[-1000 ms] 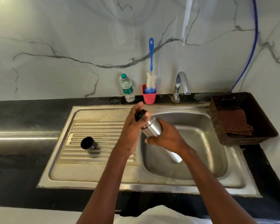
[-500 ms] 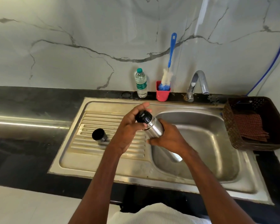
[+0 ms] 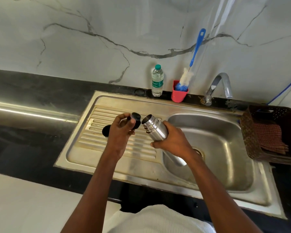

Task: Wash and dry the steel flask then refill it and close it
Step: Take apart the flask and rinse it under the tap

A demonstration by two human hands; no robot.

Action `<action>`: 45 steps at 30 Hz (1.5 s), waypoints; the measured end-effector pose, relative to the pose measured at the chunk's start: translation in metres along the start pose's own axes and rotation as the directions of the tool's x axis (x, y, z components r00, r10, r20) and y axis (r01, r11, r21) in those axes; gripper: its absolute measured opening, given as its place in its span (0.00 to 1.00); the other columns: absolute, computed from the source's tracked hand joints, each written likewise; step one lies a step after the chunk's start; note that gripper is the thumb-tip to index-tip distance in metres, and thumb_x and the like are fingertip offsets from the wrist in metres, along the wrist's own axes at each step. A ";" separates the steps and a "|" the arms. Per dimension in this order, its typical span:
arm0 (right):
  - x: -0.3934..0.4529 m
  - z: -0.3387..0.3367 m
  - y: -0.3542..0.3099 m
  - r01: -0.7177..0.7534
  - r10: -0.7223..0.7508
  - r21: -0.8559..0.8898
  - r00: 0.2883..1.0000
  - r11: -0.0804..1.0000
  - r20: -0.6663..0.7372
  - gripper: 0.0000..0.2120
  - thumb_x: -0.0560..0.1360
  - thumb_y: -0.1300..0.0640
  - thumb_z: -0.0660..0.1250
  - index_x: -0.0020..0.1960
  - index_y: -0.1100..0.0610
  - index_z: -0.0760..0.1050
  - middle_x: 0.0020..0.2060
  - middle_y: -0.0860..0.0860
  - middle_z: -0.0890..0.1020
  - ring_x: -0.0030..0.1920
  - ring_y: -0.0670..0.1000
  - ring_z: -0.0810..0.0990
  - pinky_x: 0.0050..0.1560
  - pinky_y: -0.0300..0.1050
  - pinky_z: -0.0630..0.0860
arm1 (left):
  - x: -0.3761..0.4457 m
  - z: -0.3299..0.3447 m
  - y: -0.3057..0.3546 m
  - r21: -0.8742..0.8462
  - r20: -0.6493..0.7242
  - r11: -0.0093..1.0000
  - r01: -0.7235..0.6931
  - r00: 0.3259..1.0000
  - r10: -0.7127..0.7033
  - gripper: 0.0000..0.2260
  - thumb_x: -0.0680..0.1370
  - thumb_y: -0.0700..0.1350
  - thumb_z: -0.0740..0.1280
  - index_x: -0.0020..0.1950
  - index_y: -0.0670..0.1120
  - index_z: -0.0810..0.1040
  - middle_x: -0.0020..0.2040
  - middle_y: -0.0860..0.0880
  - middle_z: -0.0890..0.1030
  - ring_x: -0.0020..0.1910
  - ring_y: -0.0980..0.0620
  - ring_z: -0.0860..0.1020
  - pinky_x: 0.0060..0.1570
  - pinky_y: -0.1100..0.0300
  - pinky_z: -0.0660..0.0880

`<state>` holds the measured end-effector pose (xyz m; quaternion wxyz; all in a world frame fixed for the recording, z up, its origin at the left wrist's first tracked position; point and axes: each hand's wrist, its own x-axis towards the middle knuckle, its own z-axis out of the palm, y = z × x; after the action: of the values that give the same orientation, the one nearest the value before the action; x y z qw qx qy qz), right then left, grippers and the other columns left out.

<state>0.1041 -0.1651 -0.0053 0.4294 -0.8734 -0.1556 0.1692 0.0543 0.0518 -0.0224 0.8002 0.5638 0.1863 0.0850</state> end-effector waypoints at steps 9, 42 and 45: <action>0.009 0.031 -0.002 -0.027 0.025 0.051 0.998 0.998 0.049 0.32 0.60 0.48 0.85 0.61 0.44 0.75 0.49 0.42 0.83 0.46 0.43 0.82 0.43 0.41 0.75 | -0.009 -0.056 -0.086 0.630 -0.302 0.773 0.078 0.941 0.151 0.25 0.69 0.42 0.82 0.64 0.49 0.83 0.58 0.51 0.86 0.60 0.50 0.83 0.59 0.56 0.78; -0.013 -0.018 0.049 -0.140 0.172 0.239 0.978 0.961 -0.121 0.35 0.62 0.49 0.85 0.65 0.47 0.74 0.53 0.43 0.83 0.50 0.44 0.83 0.49 0.44 0.80 | -0.016 0.041 -0.047 0.510 0.058 0.831 -0.222 0.973 0.224 0.10 0.84 0.54 0.67 0.61 0.52 0.83 0.56 0.54 0.85 0.58 0.58 0.81 0.54 0.62 0.76; -0.022 -0.030 0.063 -0.170 0.236 0.308 0.953 0.936 -0.191 0.35 0.62 0.46 0.86 0.63 0.48 0.73 0.52 0.43 0.83 0.51 0.45 0.83 0.51 0.47 0.81 | -0.005 0.048 -0.072 0.699 0.119 0.692 -0.183 0.983 0.139 0.14 0.83 0.55 0.69 0.66 0.52 0.81 0.64 0.56 0.81 0.65 0.56 0.78 0.60 0.56 0.74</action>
<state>0.1054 -0.2314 -0.0353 0.5467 -0.8265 0.0119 0.1339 0.0634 -0.0173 -0.0745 0.5177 0.8432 0.1317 0.0608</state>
